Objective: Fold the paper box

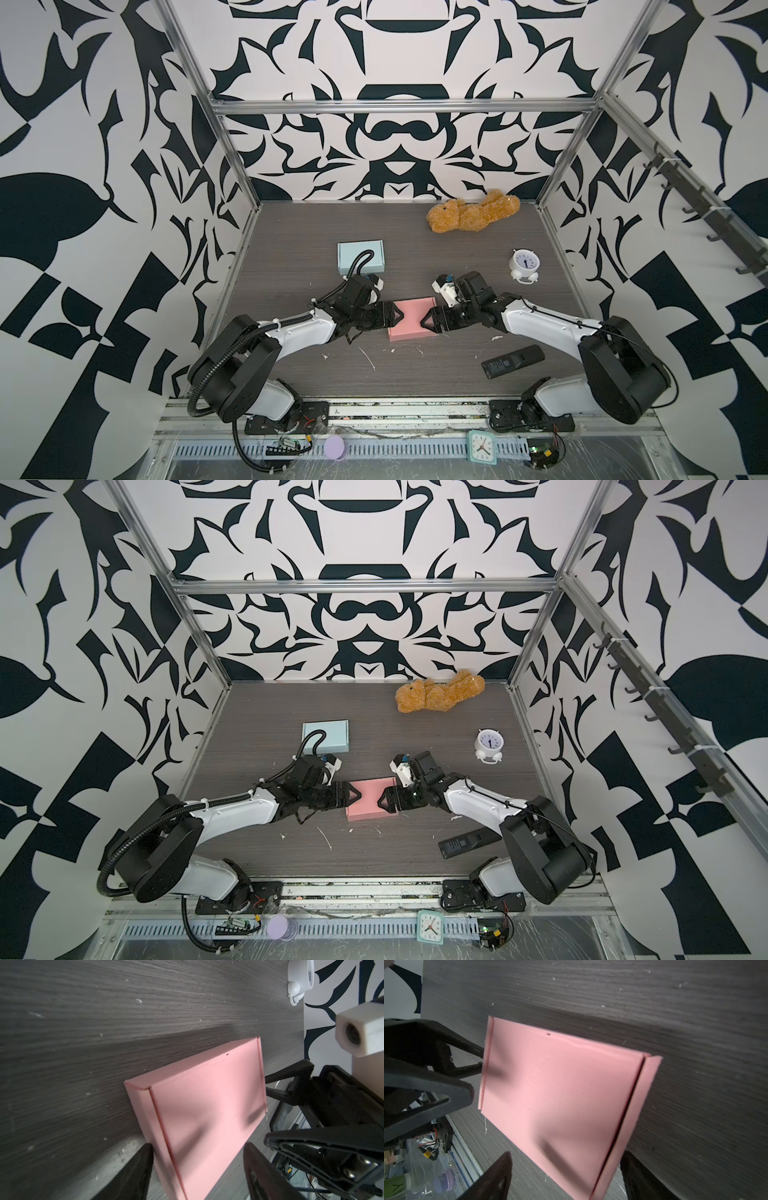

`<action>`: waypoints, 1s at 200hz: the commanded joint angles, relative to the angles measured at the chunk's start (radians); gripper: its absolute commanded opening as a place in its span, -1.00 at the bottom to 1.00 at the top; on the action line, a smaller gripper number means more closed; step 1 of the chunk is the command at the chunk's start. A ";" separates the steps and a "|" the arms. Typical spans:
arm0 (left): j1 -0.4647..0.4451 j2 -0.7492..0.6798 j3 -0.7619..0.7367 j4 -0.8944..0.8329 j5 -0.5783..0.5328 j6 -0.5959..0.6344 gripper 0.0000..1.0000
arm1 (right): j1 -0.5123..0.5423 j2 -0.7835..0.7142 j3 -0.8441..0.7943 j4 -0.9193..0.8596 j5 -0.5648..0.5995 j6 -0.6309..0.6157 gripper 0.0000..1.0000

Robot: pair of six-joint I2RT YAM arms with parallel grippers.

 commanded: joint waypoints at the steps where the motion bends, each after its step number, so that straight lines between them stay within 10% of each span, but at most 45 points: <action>1: -0.002 0.013 0.029 0.017 0.014 -0.002 0.43 | 0.007 0.006 0.026 0.026 -0.007 0.009 0.67; 200: 0.026 0.184 0.250 -0.048 0.048 0.078 0.42 | -0.066 0.106 0.161 0.043 0.011 -0.026 0.71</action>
